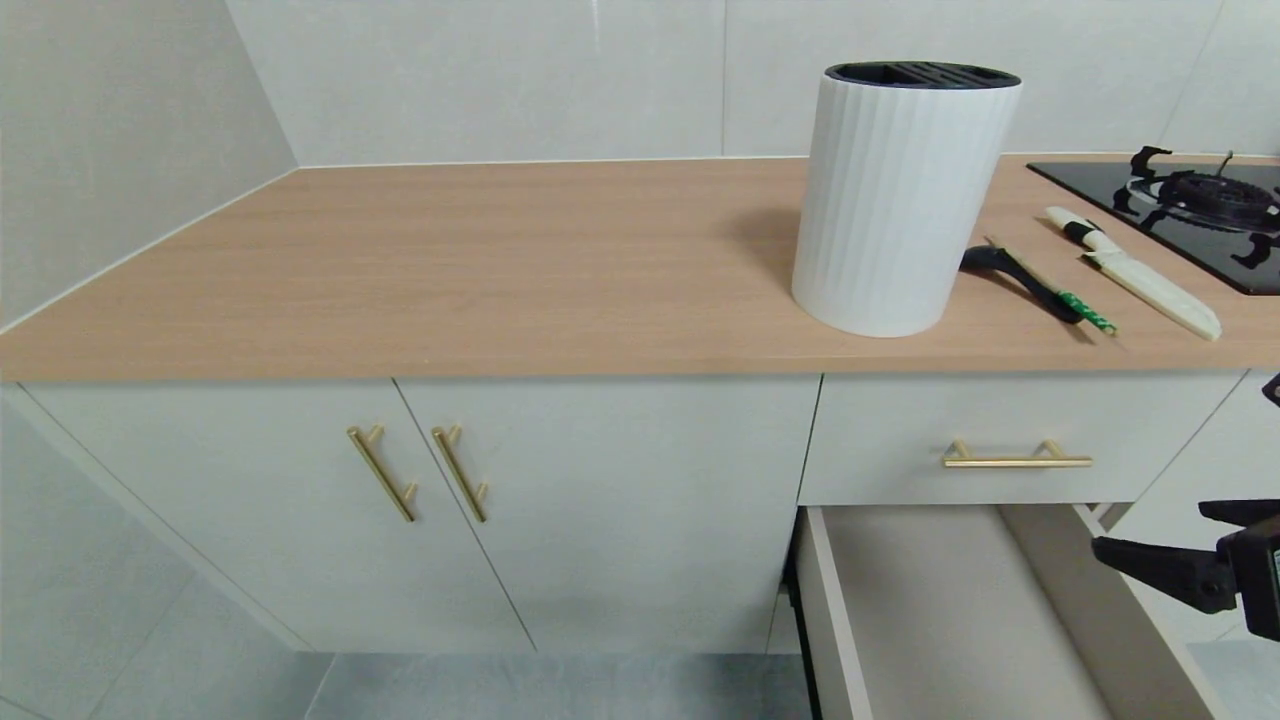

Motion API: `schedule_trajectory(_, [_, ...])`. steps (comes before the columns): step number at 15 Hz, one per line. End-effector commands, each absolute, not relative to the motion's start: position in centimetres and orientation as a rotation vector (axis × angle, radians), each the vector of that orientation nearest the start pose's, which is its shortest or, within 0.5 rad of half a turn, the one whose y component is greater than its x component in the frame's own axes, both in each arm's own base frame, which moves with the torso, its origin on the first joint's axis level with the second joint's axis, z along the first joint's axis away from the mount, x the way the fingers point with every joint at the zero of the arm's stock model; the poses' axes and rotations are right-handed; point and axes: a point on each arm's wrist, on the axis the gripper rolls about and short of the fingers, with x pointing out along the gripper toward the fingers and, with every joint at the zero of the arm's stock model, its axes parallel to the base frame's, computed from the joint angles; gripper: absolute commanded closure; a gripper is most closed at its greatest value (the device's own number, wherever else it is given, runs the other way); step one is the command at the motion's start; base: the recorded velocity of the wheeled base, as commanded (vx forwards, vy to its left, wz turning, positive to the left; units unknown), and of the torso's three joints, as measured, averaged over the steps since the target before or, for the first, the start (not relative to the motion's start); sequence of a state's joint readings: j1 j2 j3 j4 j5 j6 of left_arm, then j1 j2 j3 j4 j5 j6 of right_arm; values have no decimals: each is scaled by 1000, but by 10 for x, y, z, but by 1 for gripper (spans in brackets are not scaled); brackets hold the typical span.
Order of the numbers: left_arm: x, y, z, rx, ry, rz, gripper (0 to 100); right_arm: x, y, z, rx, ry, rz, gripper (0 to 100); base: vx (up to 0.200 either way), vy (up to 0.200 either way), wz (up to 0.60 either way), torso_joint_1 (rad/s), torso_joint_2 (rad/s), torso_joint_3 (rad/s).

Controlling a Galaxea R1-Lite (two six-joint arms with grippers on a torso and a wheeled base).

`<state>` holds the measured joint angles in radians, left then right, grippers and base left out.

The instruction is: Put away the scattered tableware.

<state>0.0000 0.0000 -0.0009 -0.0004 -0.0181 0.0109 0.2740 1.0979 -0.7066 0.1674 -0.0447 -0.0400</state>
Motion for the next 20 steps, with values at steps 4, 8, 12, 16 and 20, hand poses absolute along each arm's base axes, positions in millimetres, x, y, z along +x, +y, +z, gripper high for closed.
schedule_trajectory(4, [-23, 0, 76, 11, -2, -18, 0, 169, 47, 272, -108, 431, 235, 0, 0, 0, 0, 13, -9, -3])
schedule_trajectory(8, [-23, 0, 76, 11, -2, -20, 0, 183, 48, 306, -62, 452, 207, 0, 0, 0, 0, 0, 0, 0])
schedule_trajectory(12, [-23, 0, 76, 9, -2, -18, 0, 218, 37, 303, -18, 504, 105, 0, 0, 0, 0, 0, 0, 0])
schedule_trajectory(16, [-23, 0, 76, 9, -2, -18, 0, 259, 32, 293, 21, 456, 34, 0, 0, 0, 0, 0, 0, 0])
schedule_trajectory(20, [-23, 0, 76, 9, -2, -18, 0, 285, 21, 281, 30, 443, -16, 0, 0, 0, 0, 0, 0, 0])
